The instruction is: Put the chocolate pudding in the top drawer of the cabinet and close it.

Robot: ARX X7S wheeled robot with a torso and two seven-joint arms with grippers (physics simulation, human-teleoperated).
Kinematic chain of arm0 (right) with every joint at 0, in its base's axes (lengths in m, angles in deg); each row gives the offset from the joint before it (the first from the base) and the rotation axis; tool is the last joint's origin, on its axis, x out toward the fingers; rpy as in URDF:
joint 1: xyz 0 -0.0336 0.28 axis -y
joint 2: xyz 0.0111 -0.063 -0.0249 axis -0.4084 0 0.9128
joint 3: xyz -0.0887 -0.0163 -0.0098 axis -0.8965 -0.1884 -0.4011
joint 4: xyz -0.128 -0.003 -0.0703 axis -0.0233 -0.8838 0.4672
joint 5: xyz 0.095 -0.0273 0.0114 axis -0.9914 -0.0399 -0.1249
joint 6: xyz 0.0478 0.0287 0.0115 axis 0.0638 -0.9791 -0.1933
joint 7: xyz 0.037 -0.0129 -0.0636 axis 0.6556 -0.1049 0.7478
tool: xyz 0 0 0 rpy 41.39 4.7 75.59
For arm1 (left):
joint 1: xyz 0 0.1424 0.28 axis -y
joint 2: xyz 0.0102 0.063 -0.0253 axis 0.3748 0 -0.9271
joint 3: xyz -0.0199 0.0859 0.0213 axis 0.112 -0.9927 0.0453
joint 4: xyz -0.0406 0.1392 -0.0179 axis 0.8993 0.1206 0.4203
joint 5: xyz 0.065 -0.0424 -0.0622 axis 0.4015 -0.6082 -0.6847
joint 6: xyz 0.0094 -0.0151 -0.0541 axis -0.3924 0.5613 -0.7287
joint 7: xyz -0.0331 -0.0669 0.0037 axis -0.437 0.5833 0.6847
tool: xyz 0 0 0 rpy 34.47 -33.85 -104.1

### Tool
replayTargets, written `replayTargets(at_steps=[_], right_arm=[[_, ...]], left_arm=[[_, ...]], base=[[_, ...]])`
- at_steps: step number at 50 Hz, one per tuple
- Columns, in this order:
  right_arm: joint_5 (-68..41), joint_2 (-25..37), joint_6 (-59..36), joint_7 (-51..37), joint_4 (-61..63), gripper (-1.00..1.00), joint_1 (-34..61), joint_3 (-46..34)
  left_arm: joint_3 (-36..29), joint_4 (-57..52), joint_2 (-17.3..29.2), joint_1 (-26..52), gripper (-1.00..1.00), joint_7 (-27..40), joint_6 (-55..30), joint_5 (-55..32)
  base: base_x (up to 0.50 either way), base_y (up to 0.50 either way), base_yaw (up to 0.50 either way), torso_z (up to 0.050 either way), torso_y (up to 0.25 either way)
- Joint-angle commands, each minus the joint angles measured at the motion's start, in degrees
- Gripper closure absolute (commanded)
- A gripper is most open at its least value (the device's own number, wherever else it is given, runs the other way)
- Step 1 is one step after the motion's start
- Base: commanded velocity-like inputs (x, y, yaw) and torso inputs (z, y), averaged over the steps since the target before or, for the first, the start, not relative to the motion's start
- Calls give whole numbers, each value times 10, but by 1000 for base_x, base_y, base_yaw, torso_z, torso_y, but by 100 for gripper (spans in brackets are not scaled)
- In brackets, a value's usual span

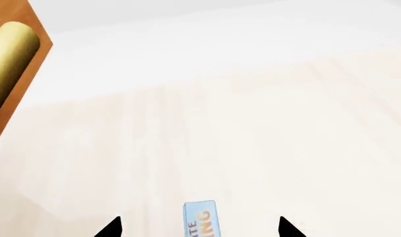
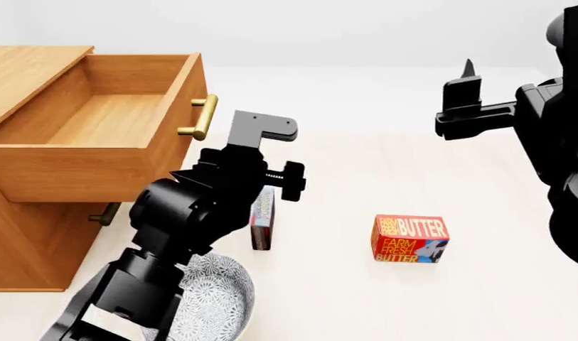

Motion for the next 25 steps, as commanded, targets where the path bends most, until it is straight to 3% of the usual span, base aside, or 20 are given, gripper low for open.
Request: replayTargets(at_steps=[1,25], right_arm=[[2,-3,-1,0,-2,-100,3,-6],[7,-2,5,3,-5,-100,1,-10]], left_arm=[[-8,11,5,1,-100,-2,13,-5],[-18,23,8,2,-100,-1,23,-20]], base=[[0,0,0,0,-100],[0,0,0,0,-219]])
